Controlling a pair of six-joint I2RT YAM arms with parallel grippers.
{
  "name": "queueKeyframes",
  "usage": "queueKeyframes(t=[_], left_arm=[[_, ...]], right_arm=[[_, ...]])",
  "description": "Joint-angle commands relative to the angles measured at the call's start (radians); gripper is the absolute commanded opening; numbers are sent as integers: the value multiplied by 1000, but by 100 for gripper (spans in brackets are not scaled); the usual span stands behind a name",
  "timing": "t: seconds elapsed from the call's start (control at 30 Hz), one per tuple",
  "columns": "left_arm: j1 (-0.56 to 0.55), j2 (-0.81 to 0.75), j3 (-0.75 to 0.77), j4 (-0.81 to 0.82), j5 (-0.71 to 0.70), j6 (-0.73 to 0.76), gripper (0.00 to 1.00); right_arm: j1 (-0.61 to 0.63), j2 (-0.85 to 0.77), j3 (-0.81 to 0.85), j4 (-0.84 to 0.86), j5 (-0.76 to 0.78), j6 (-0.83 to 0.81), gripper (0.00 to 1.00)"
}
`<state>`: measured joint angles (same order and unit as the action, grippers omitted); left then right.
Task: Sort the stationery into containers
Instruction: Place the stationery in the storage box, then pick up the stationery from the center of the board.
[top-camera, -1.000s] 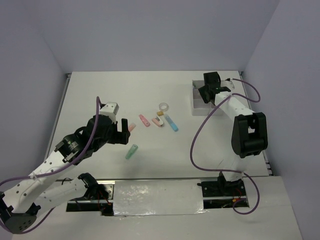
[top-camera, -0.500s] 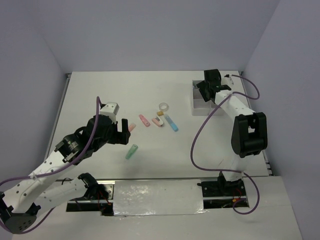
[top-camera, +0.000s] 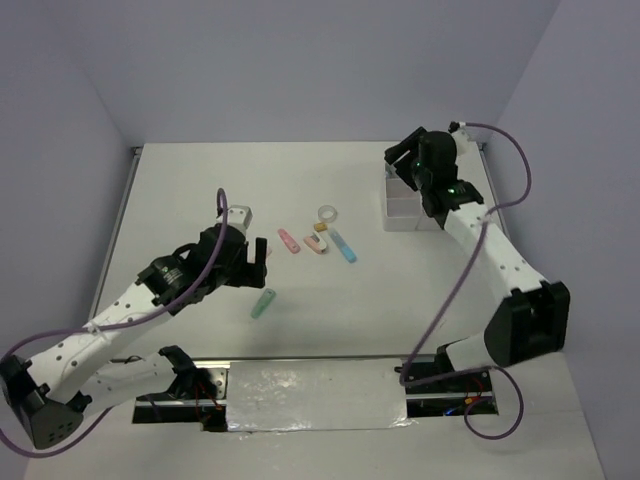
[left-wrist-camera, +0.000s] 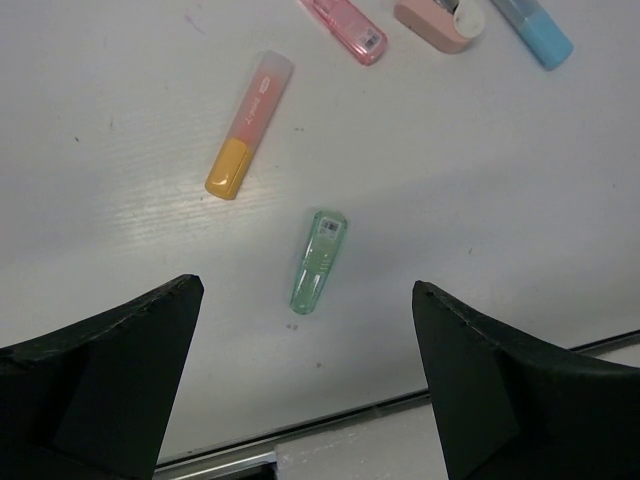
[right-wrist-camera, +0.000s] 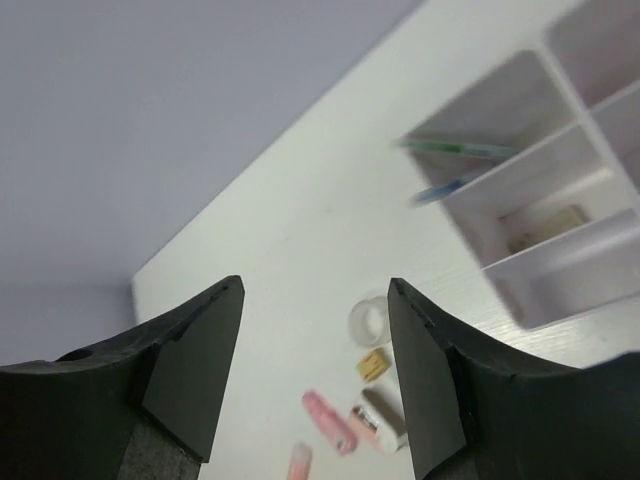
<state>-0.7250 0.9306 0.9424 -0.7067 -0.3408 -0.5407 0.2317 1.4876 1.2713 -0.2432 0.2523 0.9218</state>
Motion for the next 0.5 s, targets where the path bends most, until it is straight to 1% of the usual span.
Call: queueKeyframes(t=[0.0,0.03,0.07,0.1,0.13,0.17,0.2,0.27,0.3,0.33,0.37,0.4,0.43,0.47], left_arm=[[4,42,24,12,11,-62,99],[4,46,16,30,34,-70,99],[4,51,7,79,58,-82,99],[4,60,-8,99,98,-90,99],[3,68,-11,117,112,-100,99],[4,79,-11,142,115,-108,99],[3,106,2,141,108,-129,99],[4,145,30,139,94,-145,99],[4,189,62,150,89,-139,99],[4,215,85,160,83,-131,99],[4,250,117,153,65,-140,99],[4,325,212,86,30,-152,99],[4,355,257,55,22,-163,99],[3,378,297,33,10,-188,98]], right_arm=[[23,-150,-44,87,-138,-209,68],[27,-162,-46,70,-165,-248,68],[38,-182,-43,9,-171,-309,68],[66,-191,-49,-5,-179,-349,68],[80,-200,-59,-10,-232,-392,68],[98,-201,-69,-57,-246,-461,68],[144,-191,-66,-98,-248,-486,66],[199,-173,-69,-177,-196,-532,64],[233,-184,-87,-180,-155,-520,63],[238,-203,-171,-157,-162,-511,62],[239,-257,-225,-51,-195,-518,61],[242,-269,-255,-19,-220,-523,60],[244,-267,-260,-15,-235,-534,61],[247,-213,-236,-45,-284,-573,64]])
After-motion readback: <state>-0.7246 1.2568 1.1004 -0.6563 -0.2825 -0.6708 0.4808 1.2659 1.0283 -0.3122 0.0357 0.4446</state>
